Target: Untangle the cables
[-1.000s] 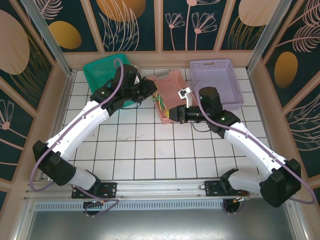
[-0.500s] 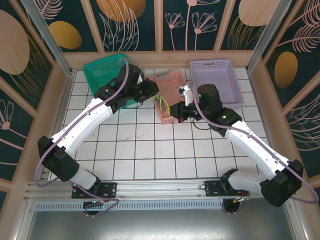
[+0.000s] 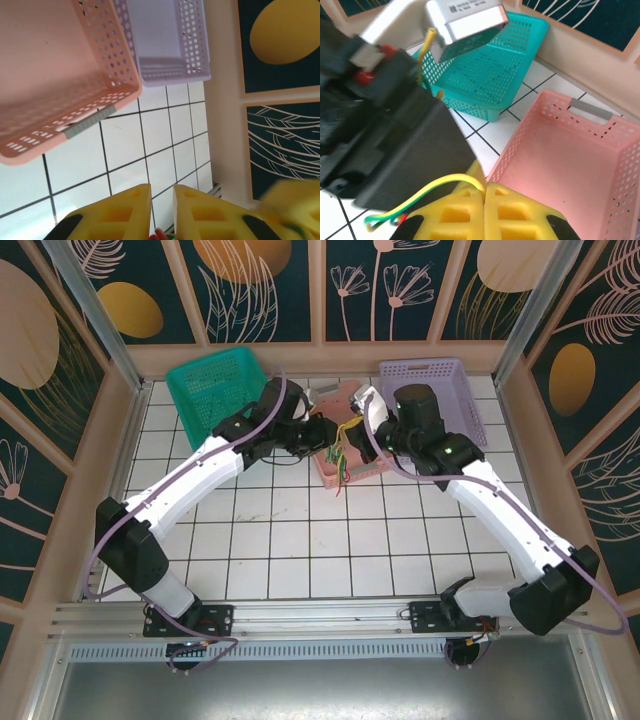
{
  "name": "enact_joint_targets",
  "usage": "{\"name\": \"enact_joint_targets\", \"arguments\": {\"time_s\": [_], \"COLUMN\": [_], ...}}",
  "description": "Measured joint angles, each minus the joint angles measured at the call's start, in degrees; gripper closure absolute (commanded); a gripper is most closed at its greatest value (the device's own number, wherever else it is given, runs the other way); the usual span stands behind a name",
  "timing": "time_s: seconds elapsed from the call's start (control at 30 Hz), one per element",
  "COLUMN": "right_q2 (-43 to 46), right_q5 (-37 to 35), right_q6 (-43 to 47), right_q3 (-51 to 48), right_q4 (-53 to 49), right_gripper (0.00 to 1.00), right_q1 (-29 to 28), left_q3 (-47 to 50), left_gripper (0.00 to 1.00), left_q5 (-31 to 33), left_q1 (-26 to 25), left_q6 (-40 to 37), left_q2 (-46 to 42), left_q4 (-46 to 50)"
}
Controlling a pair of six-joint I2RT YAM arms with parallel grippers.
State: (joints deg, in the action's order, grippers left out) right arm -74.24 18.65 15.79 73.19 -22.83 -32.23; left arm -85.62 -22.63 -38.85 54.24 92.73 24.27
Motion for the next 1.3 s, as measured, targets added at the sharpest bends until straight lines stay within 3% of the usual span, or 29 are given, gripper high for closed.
{"name": "enact_joint_targets", "arguments": {"time_s": [0.03, 0.2, 0.37, 0.53, 0.7, 0.8, 1.03, 1.3], "right_q2": [-0.94, -2.05, 2.99, 14.34, 19.71, 19.67, 19.76, 10.82], "right_q5": [0.92, 2.93, 2.95, 5.84, 11.10, 12.74, 13.42, 14.45], "right_q6": [0.07, -4.46, -13.44, -22.12, -27.56, -29.46, -32.37, -35.28], "right_q3": [0.33, 1.09, 0.90, -3.06, -8.92, -11.50, -21.22, -20.72], "right_q4": [-0.04, 0.50, 0.90, 2.93, 2.86, 2.82, 7.69, 17.46], "right_gripper": [0.97, 0.52, 0.34, 0.31, 0.31, 0.31, 0.29, 0.30], "right_q1": [0.39, 2.80, 6.10, 11.45, 12.39, 11.45, 1.01, 0.50], "left_q3": [0.48, 2.08, 6.19, 8.81, 8.37, 7.37, 4.98, 3.41], "left_gripper": [1.00, 1.00, 1.00, 1.00, 1.00, 1.00, 1.00, 1.00], "left_q5": [-0.28, -0.48, 0.68, 0.76, 0.57, 0.55, -0.07, -1.03], "left_q1": [-0.02, -0.17, 0.37, 2.49, 3.89, 4.02, 4.09, 4.09], "left_q6": [0.31, 2.56, 7.67, 12.50, 13.86, 14.16, 14.67, 14.64], "left_q2": [0.00, -0.13, -2.93, -5.60, -5.51, -5.31, -4.02, -3.41], "left_q4": [-0.57, -2.29, -6.29, -8.48, -9.18, -9.11, -9.09, -9.07]}}
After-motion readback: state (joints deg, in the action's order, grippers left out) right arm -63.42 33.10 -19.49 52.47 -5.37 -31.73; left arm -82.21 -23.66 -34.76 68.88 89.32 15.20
